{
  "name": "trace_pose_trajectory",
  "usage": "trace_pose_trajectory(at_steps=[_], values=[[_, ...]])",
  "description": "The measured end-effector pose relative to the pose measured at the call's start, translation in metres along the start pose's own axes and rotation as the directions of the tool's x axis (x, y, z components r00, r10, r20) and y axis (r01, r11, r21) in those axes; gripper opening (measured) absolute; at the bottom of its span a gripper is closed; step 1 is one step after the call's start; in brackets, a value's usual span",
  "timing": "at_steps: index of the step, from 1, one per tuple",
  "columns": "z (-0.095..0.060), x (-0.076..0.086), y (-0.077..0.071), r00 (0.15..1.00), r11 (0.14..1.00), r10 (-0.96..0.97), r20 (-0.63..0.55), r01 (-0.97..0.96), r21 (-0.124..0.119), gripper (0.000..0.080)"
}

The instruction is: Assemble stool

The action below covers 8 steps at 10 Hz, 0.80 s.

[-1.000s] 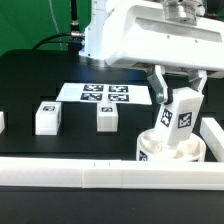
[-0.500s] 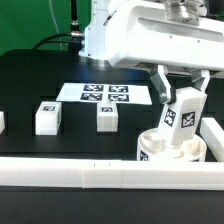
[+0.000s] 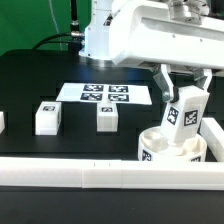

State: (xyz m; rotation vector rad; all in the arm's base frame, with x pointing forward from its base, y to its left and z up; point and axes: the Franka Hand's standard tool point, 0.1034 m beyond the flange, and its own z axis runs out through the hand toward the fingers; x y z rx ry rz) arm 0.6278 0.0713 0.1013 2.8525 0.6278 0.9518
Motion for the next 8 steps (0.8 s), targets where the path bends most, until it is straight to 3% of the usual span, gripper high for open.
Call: trace_pose_trajectory(at_steps=[3,8], values=[[0.0003,0.0029,-0.0073,1.000,1.000,-0.009,-0.016,0.009,0.001,0.0327],[0.0007,0.0039,-0.0074,1.000,1.000,-0.010,-0.010,0.010,0.004,0.0327]])
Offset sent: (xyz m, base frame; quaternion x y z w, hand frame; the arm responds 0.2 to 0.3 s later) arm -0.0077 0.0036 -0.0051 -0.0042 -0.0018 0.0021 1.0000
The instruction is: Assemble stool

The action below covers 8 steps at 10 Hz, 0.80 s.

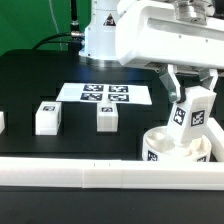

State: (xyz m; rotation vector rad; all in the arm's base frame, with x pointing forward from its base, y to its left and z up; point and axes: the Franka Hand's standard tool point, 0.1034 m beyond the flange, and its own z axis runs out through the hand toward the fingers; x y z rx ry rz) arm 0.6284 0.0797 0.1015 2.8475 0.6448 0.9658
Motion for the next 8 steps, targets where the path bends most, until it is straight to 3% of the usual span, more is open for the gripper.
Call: trace_pose_trajectory(at_steps=[2,8], values=[[-0.0007,0.0025,-0.0074,1.000,1.000,-0.010,0.001,0.010,0.009,0.0327],[0.0000,-0.0009,-0.0096,1.000,1.000,-0.011,0.009,0.011,0.013,0.0327]])
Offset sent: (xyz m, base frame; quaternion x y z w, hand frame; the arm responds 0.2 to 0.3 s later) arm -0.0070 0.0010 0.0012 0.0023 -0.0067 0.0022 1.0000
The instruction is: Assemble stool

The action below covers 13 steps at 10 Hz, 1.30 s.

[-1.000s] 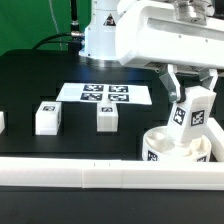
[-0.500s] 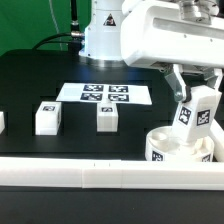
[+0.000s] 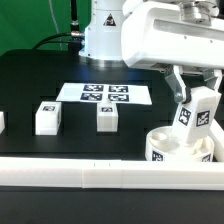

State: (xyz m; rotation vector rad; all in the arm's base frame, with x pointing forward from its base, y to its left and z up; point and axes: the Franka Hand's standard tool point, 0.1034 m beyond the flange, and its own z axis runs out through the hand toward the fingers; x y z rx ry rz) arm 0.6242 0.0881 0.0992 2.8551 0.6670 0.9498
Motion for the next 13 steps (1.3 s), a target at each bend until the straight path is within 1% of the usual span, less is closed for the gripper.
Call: trace_pose_trajectory(at_steps=[2,5,7,8,9,10,11,12,13], values=[[0.001,-0.003,-0.005,1.000,1.000,-0.004,0.006,0.004,0.007,0.0327],[0.008,-0.011,-0.011,1.000,1.000,-0.006,0.020,0.006,0.015,0.0327],[0.010,-0.011,-0.009,1.000,1.000,-0.010,0.017,0.010,0.013,0.0327],[0.011,-0.011,-0.007,1.000,1.000,-0.010,-0.001,0.010,0.004,0.0327],[0.012,-0.011,-0.004,1.000,1.000,-0.004,-0.004,0.004,0.002,0.0327],[0.012,-0.011,-0.004,1.000,1.000,-0.001,0.011,0.001,0.009,0.0327],[0.013,-0.012,-0.005,1.000,1.000,-0.001,0.018,0.001,0.013,0.0378],[0.013,-0.013,-0.004,1.000,1.000,-0.001,0.025,0.000,0.015,0.0378],[0.010,-0.008,-0.001,0.999,1.000,0.001,0.034,-0.001,0.017,0.0583]])
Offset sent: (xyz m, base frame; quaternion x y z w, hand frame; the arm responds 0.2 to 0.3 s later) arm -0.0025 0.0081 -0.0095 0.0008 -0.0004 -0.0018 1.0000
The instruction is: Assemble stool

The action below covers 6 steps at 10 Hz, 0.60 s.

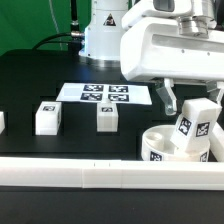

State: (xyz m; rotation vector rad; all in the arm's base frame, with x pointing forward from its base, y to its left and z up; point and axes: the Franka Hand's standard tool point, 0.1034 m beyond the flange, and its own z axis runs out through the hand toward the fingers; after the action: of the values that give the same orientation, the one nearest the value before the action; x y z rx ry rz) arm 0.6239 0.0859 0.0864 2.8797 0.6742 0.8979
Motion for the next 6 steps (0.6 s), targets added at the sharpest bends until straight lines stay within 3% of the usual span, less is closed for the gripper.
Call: trace_pose_trajectory(at_steps=[1,4,6], values=[[-0.005,0.005,0.003,1.000,1.000,0.001,-0.008,-0.001,-0.004,0.0629],[-0.028,0.017,0.009,1.000,1.000,0.000,-0.011,-0.001,-0.005,0.0649],[-0.024,0.014,0.007,1.000,1.000,0.001,-0.006,-0.001,-0.003,0.0649]])
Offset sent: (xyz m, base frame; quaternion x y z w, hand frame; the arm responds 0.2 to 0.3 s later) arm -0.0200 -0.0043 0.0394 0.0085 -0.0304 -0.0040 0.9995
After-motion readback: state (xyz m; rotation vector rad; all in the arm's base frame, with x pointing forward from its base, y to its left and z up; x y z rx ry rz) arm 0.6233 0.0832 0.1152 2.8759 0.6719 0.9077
